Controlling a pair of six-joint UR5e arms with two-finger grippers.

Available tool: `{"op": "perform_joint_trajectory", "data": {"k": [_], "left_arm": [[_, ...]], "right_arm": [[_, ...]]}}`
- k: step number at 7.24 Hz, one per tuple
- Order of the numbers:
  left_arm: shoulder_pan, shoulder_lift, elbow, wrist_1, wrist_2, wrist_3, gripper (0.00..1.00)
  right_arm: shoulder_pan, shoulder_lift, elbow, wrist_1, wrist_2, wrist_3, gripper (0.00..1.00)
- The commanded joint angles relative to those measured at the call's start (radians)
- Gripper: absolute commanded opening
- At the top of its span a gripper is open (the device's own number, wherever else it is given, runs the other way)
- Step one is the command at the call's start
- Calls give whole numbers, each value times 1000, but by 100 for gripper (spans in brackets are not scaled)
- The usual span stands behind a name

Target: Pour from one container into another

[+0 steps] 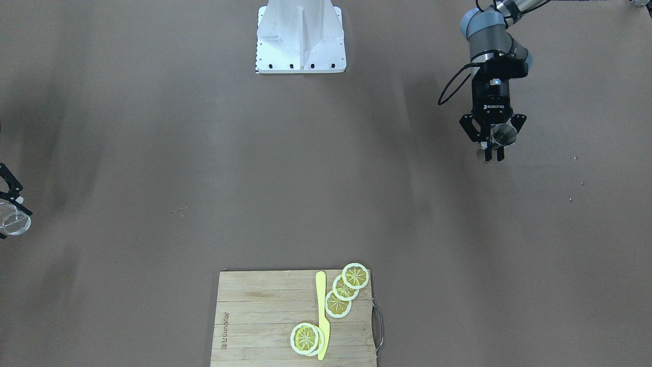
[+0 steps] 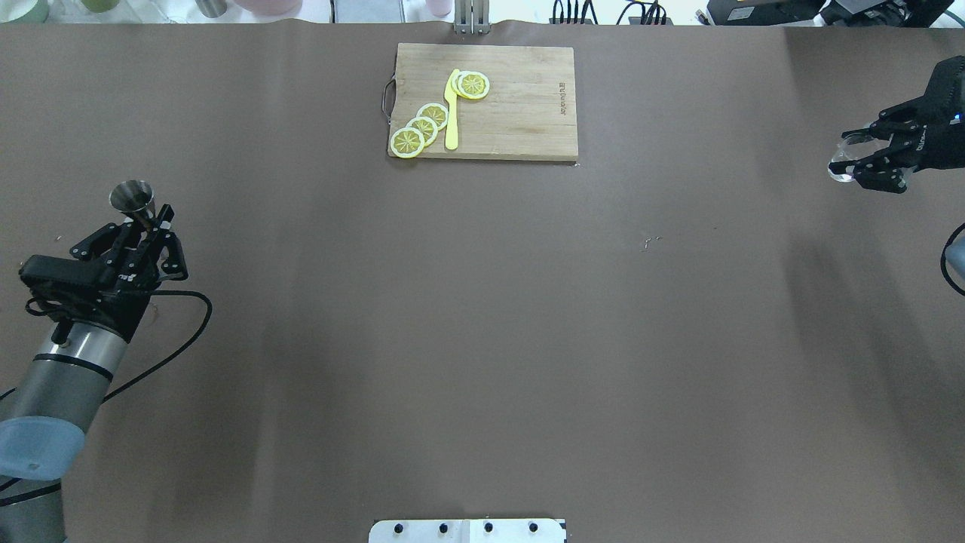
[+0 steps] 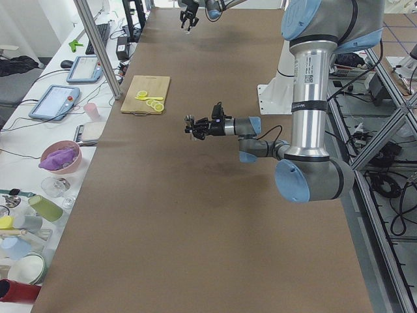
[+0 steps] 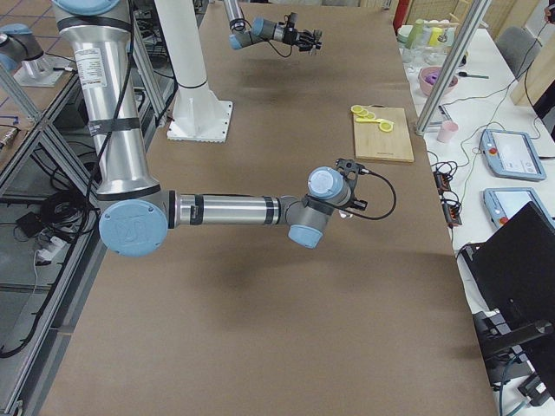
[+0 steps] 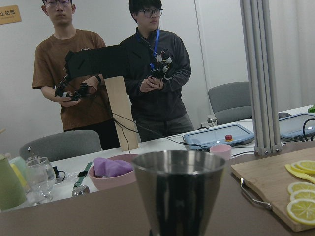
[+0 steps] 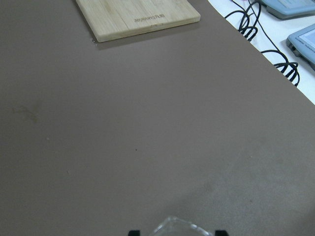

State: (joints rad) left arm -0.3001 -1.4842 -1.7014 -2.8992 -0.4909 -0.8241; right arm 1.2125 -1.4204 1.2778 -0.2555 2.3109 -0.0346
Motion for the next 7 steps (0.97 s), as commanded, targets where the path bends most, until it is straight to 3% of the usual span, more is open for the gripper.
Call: {"op": "perform_joint_trajectory", "data": {"k": [1,3,7], "left_arm": [[71,125,0,-64,102,-81,0],[171,227,9,-80,165,-223,0],[185,232,77,-83,210,-387,1]], "right_arm": [[-2,6,-122,152,-31,35,0],[-4,21,-210,240,-39,64,0],[-28,30,-227,280,-47,188,0]]}}
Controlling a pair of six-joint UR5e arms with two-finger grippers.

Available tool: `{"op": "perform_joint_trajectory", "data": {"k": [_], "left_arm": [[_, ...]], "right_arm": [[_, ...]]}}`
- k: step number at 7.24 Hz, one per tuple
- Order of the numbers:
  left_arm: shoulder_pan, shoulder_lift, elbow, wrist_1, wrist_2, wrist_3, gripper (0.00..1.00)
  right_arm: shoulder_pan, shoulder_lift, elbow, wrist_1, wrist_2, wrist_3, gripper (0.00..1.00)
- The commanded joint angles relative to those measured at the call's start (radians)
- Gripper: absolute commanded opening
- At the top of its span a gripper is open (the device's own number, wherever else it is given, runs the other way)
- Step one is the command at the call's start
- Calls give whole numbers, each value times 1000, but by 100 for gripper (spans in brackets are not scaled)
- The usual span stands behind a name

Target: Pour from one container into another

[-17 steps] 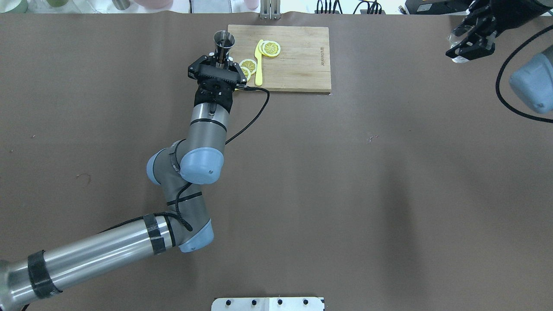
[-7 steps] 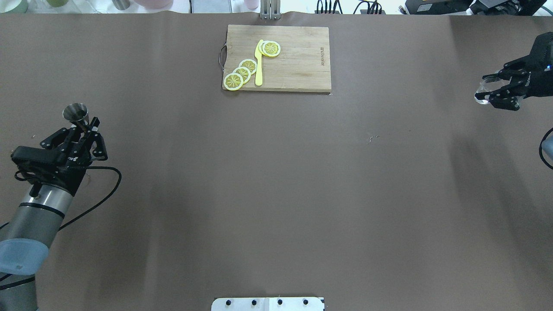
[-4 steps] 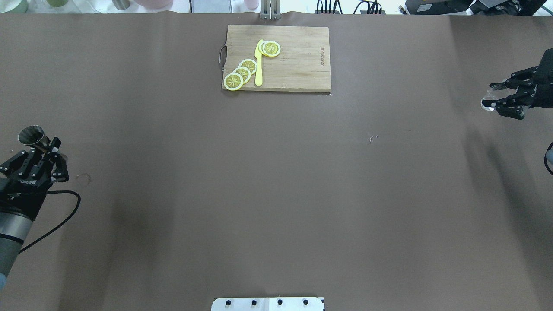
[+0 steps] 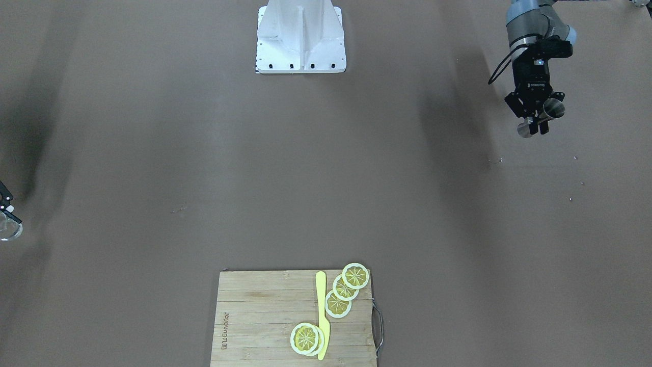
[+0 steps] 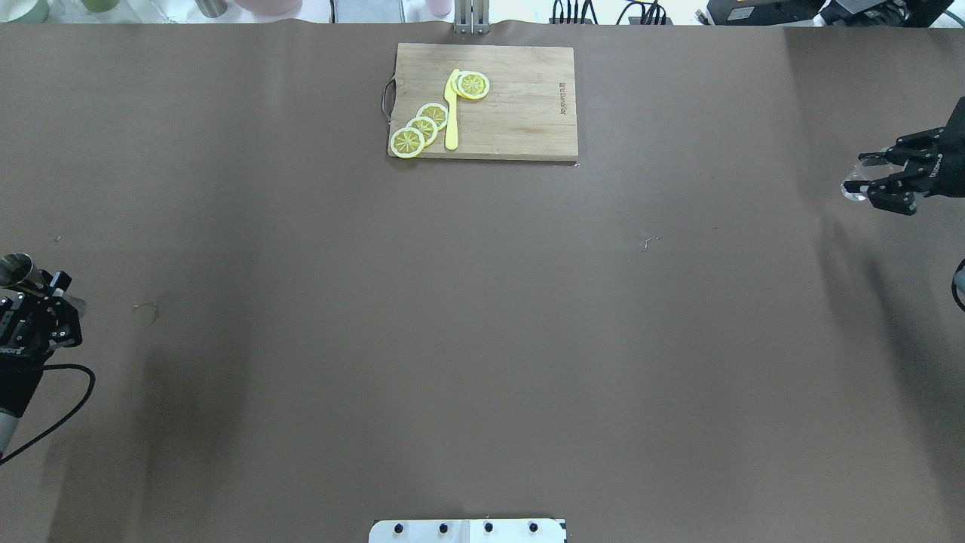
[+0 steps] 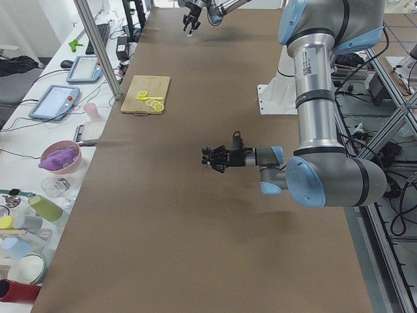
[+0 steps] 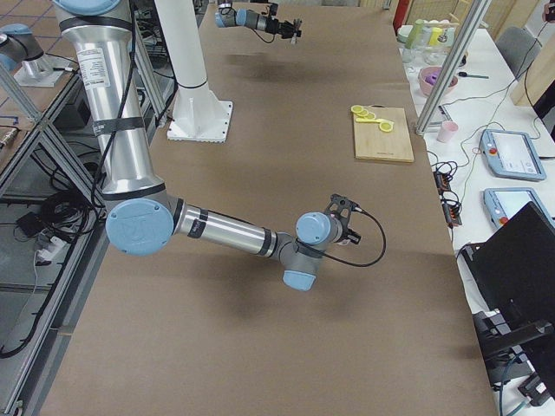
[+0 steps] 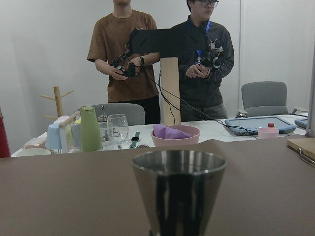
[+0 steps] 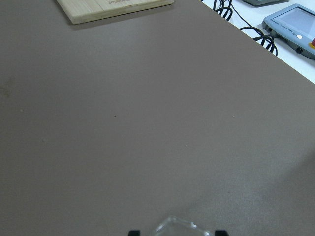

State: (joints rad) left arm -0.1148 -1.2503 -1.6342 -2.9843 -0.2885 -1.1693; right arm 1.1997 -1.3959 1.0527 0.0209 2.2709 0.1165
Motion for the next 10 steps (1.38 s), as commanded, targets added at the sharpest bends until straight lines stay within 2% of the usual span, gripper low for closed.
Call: {"op": "perform_joint_trajectory", "data": {"k": [1,4,8,10], "left_arm": [[-11,-6,8,4,6,-49,6],[-103,-61,8,91,-38,-41,17],[-207,-155,8,181,-130,-39,18],[-212,-175,19,194,-136,-39,27]], "right_arm": [[-43,14,-2,4,-36,41,0],[-78,25,0,5,-60,81,0],[-127,32,0,4,-106,81,0],[-149,48,-2,4,-114,89,0]]}}
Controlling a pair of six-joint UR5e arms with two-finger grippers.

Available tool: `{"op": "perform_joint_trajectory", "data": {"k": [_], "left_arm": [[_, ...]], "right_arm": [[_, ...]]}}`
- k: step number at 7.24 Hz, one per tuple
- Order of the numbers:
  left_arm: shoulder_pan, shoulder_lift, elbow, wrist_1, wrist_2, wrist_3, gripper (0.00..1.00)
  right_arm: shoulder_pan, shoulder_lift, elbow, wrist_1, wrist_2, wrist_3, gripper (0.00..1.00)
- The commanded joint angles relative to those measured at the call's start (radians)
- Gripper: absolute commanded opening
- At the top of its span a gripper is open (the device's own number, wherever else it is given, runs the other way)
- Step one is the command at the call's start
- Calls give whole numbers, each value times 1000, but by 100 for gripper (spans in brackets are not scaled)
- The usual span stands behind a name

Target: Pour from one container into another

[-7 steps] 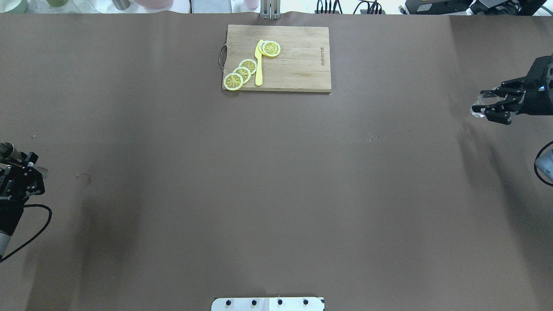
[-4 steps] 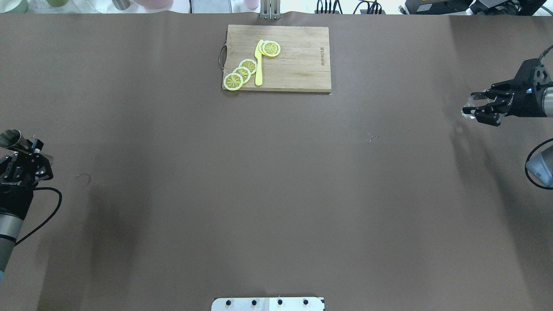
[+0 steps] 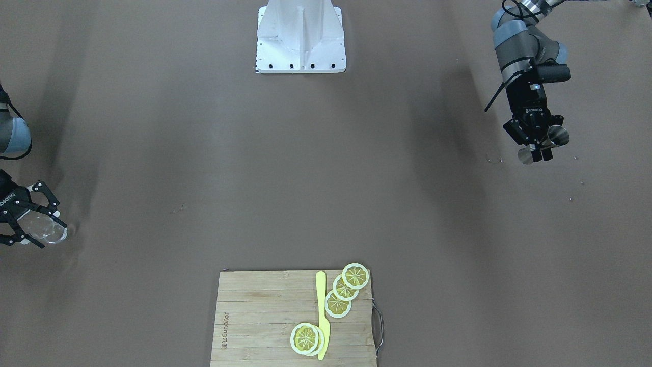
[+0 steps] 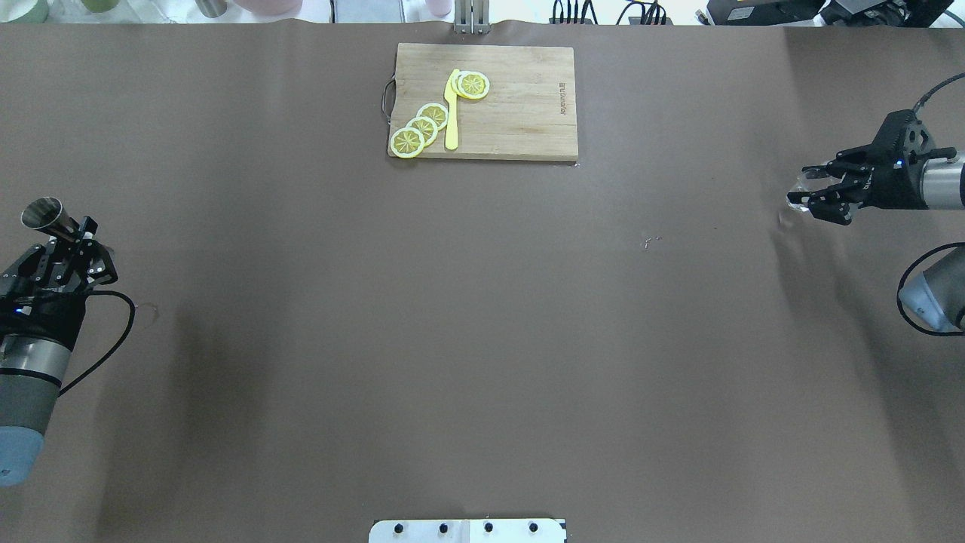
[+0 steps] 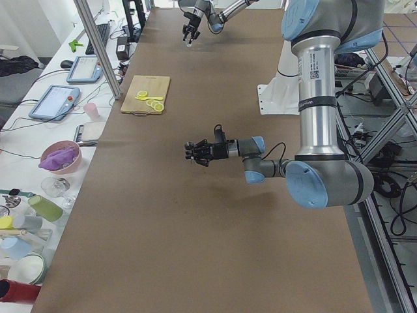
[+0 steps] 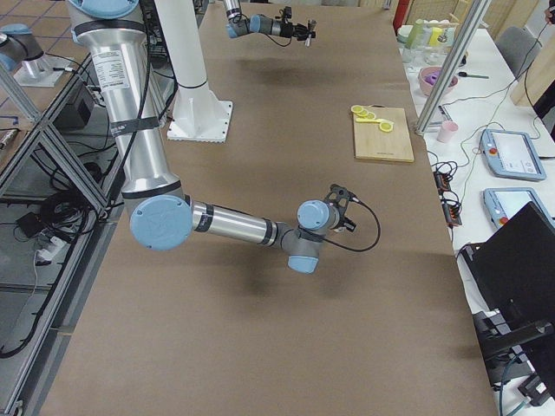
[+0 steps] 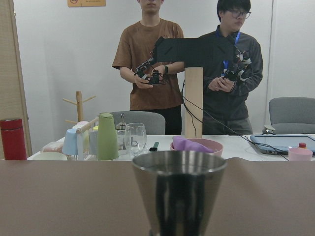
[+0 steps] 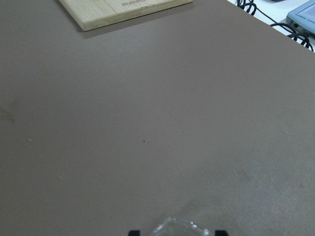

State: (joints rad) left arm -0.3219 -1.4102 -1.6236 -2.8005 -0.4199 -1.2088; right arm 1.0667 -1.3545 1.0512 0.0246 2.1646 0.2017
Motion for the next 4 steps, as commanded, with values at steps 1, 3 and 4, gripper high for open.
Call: {"op": "perform_joint_trajectory", "data": {"k": [1,3,4], "left_arm": [[-5,-39,51,10,-2,-2,29],[-5,-79,103,9,-2,-6,38],[-5,-85,117,7,-2,-11,39]], "right_arm": [[-30,8,0,0,-18,11,0],[-54,23,1,0,-42,30,0],[-68,23,1,0,-51,31,0]]}}
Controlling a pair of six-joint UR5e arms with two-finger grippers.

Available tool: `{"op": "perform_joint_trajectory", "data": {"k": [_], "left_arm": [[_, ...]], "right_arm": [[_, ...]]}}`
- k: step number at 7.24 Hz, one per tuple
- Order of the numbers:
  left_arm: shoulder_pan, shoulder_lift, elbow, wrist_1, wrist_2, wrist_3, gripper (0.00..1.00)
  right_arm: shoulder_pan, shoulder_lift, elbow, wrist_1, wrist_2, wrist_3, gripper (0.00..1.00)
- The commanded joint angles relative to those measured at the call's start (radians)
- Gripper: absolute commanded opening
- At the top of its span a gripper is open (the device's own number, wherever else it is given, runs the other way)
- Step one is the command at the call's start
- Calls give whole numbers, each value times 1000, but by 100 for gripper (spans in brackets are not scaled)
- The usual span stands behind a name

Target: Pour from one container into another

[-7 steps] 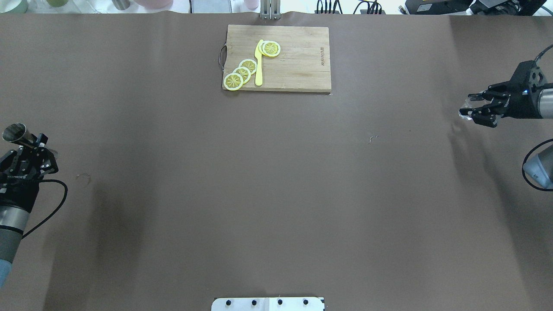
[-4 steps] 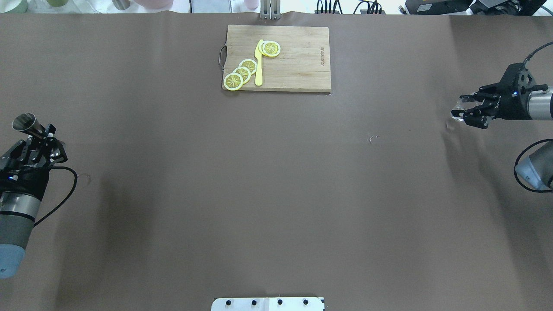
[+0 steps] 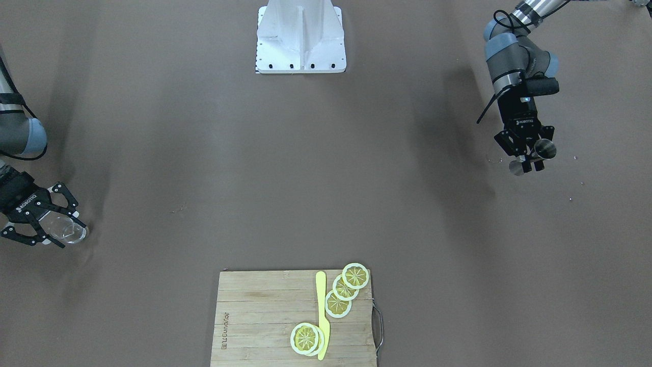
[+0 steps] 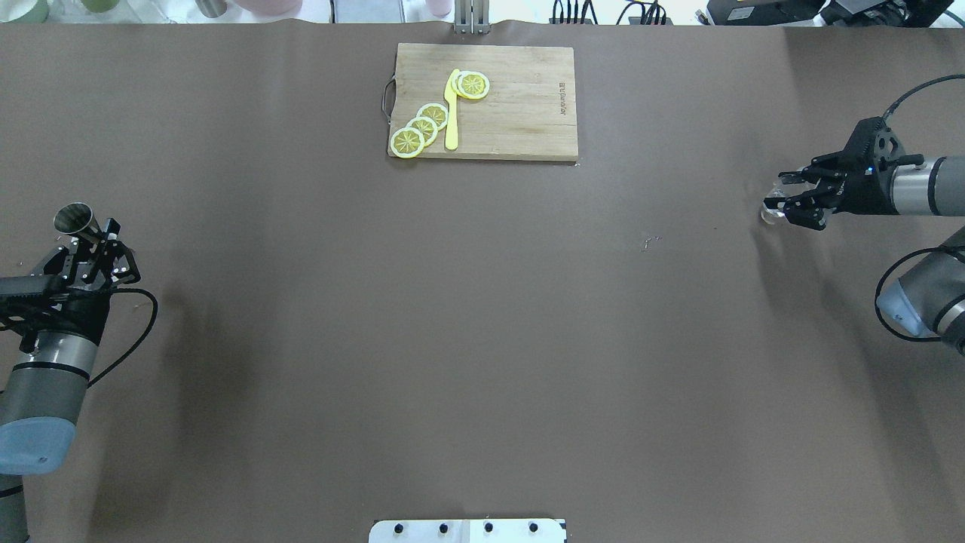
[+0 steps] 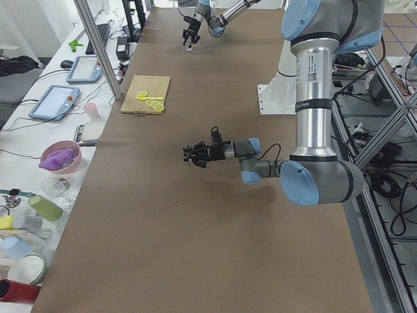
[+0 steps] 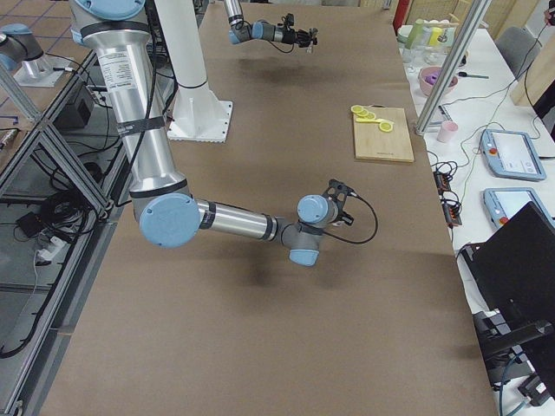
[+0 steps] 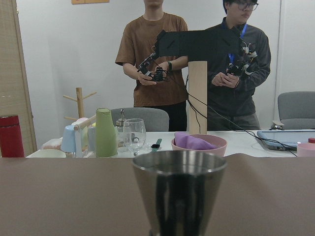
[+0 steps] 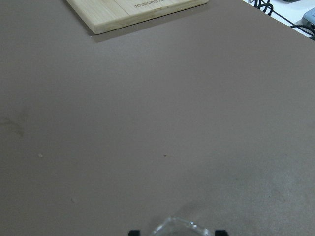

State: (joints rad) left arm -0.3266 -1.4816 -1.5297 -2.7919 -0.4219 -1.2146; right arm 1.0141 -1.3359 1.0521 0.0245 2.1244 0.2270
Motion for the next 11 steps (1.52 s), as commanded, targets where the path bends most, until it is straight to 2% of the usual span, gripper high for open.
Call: {"op": "perform_joint_trajectory", "data": {"k": [1,3,4,5,6,8,9,10,11], "left_arm": [[1,-16,34,-5,2,-6,39],[1,-39,72,-9,6,-28,39],[1,-40,72,-9,8,-28,39],[3,-40,72,-9,6,-29,43],[3,-40,74,-9,8,-29,50],[5,-40,74,-9,8,-29,54],[5,-40,72,-11,6,-29,63],[6,-40,71,-11,8,-29,77],[6,-40,66,-11,6,-29,94]], "right_arm": [[-19,9,2,0,-11,8,0],[-22,23,2,-2,-9,11,26],[-22,26,5,-2,-6,12,44],[-23,35,3,-5,-4,14,66],[-23,49,5,-9,0,27,69],[-37,53,11,-9,2,51,82],[-35,70,17,-11,23,72,83],[-14,90,19,-20,73,93,90],[13,98,22,-49,115,83,92]]}}
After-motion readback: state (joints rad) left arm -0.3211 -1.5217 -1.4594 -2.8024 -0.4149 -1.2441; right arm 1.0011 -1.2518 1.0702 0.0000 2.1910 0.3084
